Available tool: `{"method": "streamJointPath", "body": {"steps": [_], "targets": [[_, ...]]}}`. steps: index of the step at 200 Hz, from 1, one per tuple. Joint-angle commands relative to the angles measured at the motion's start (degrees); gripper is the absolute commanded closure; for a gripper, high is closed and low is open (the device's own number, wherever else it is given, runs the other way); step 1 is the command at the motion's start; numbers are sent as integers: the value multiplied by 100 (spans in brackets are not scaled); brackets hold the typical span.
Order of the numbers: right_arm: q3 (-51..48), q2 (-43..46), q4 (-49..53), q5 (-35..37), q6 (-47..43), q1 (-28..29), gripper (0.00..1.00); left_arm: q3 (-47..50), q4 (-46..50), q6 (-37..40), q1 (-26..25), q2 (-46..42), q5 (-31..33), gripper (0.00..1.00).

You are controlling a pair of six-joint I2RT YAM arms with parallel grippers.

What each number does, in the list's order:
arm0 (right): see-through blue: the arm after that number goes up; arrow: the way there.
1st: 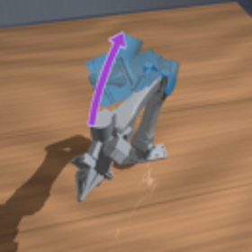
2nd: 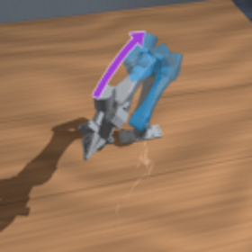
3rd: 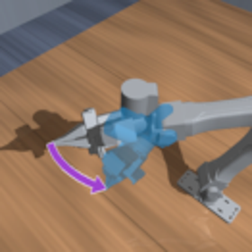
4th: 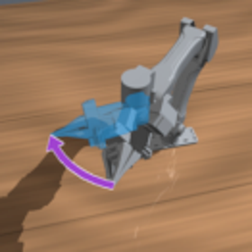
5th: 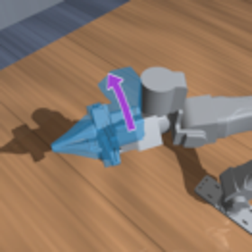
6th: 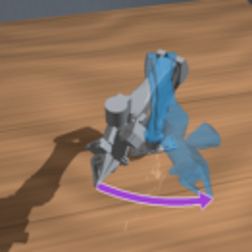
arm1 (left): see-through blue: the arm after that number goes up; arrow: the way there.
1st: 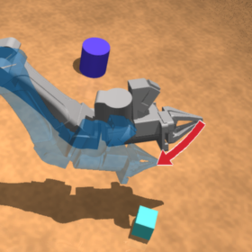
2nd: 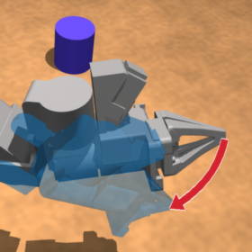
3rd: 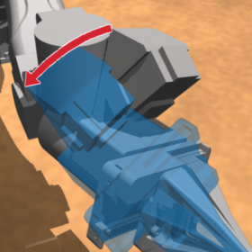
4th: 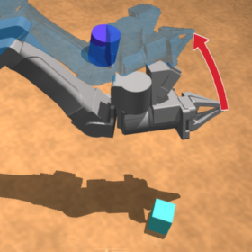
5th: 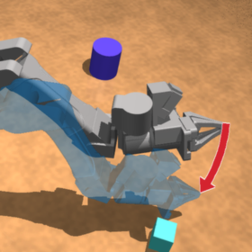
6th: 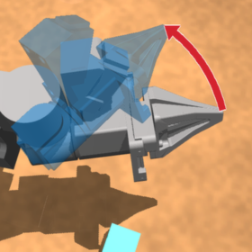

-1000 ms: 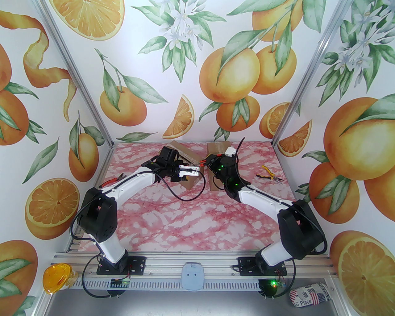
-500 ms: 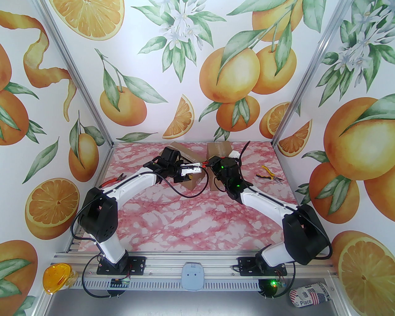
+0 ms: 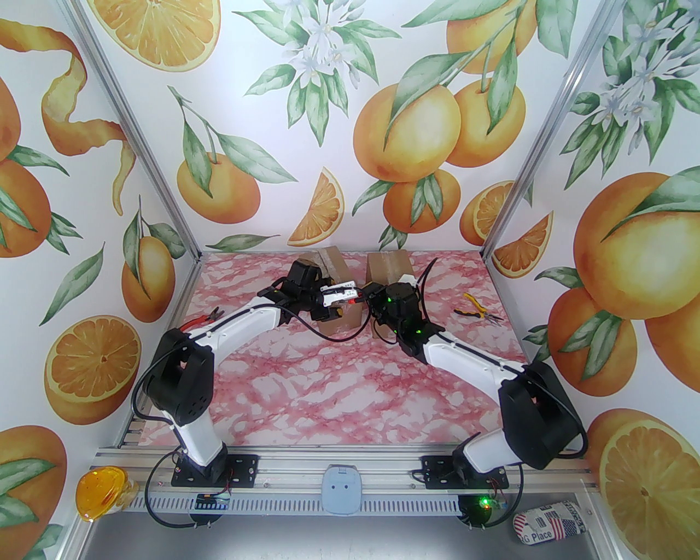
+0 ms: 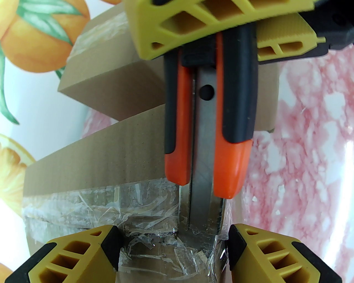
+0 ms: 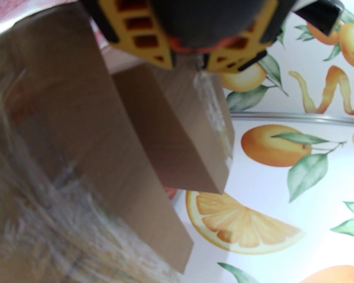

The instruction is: Unpack the express box

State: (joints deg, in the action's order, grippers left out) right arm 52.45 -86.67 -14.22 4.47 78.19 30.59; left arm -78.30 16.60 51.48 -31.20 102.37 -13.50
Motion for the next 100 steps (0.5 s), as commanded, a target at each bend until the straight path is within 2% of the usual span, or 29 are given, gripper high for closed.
{"method": "streamJointPath", "body": {"steps": [1, 24, 42, 76, 91, 100], "targets": [[9, 20, 542, -588, -168, 124, 100, -310, 115, 822, 49, 67, 51, 32], [56, 10, 635, -557, -347, -3, 100, -128, 475, 1610, 194, -287, -579, 28], [237, -25, 821, -555, -577, -66, 100, -203, 701, 1521, 415, -484, -894, 24], [571, -34, 1300, -530, -1117, -78, 100, -1050, 1205, -8, 931, -316, -1419, 19], [627, -9, 1414, -500, -1283, -79, 100, -1516, 1259, -1044, 1008, -105, -1305, 13], [671, -21, 1476, -507, -1360, -82, 100, -1911, 1458, -1642, 1052, 110, -1227, 13]]}}
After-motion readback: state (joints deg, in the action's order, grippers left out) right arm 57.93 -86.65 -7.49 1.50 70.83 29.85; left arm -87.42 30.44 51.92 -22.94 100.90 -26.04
